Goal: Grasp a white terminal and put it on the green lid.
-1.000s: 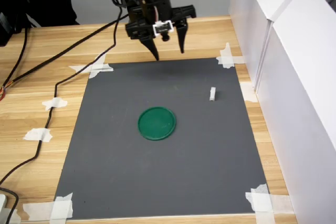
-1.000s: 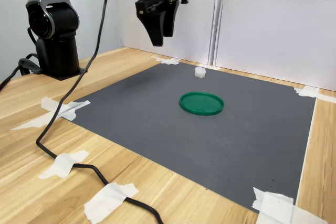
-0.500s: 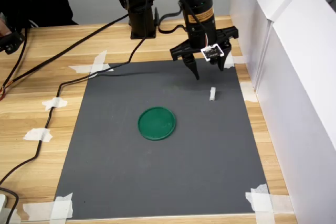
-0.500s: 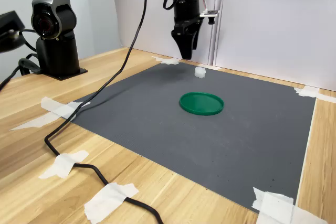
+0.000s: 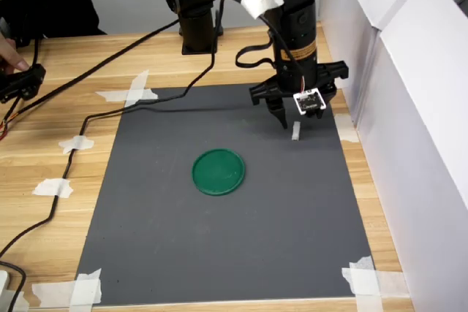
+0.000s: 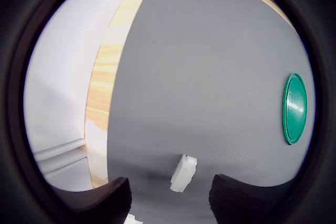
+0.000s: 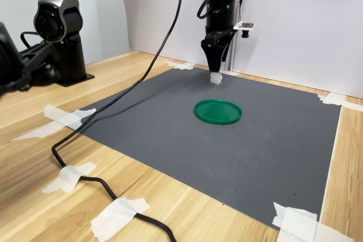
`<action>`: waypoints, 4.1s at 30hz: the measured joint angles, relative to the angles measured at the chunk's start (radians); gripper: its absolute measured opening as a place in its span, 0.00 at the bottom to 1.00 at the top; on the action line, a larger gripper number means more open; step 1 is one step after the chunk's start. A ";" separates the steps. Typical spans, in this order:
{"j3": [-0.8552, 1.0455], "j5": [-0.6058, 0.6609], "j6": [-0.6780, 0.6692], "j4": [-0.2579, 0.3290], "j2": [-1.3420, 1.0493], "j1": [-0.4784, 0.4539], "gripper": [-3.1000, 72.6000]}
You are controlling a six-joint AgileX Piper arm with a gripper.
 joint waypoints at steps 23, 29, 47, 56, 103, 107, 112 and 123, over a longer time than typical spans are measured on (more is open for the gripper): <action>-0.007 -0.029 0.009 -0.014 0.071 0.000 0.75; -0.007 -0.032 0.012 -0.016 0.086 0.000 0.57; -0.007 -0.044 0.005 -0.031 0.088 0.000 0.16; -0.014 -0.031 -0.096 -0.035 0.046 0.000 0.16; -0.043 0.000 -0.613 -0.117 0.016 -0.412 0.70; -0.043 -0.001 -0.608 -0.120 -0.007 -0.412 0.77; -0.042 -0.021 -0.601 -0.120 -0.105 -0.416 0.76; 0.108 -0.203 -0.370 -0.129 -0.512 -0.585 0.10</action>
